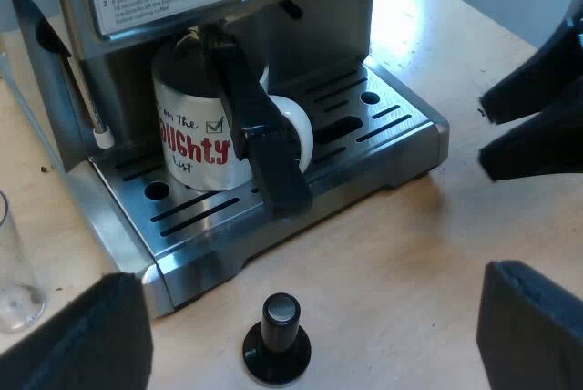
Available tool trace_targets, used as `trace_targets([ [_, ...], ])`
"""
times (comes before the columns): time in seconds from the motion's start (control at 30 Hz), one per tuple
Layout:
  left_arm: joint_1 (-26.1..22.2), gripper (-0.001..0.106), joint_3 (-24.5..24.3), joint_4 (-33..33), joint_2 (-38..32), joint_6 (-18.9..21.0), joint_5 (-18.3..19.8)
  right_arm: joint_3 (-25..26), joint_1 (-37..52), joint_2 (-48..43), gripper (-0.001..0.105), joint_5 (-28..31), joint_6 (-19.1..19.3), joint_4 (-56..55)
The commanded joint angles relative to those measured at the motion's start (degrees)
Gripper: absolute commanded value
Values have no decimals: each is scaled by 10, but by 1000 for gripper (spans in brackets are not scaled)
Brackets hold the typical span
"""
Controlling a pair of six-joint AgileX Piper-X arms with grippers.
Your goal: Remove mug from coffee machine
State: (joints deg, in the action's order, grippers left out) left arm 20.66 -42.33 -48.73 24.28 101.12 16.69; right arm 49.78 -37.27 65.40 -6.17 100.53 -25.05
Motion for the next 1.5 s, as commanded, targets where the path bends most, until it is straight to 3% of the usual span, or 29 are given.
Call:
trace_targets([
  [0.03, 2, 77, -5, 2, 0, 2, 3, 7, 0, 25, 63, 0, -17, 41],
  [0.27, 2, 77, -5, -2, 0, 2, 3, 7, -24, 86, 63, 2, -16, 113],
  [0.47, 2, 77, -5, -2, 0, 2, 3, 7, -74, 139, 63, 114, -18, 216],
  [0.63, 2, 77, -5, -2, 0, 2, 3, 7, -89, 161, 63, 149, -18, 265],
  [0.67, 2, 77, -5, -2, 0, 2, 3, 7, -93, 189, 63, 167, -40, 324],
  [0.77, 2, 77, -5, -2, 0, 2, 3, 7, -92, 210, 63, 174, -62, 359],
  [1.1, 2, 77, -5, -2, 0, 2, 3, 7, -92, 275, 63, 212, -62, 479],
  [1.5, 2, 77, -5, -2, 0, 2, 3, 7, -90, 307, 62, 223, -54, 532],
])
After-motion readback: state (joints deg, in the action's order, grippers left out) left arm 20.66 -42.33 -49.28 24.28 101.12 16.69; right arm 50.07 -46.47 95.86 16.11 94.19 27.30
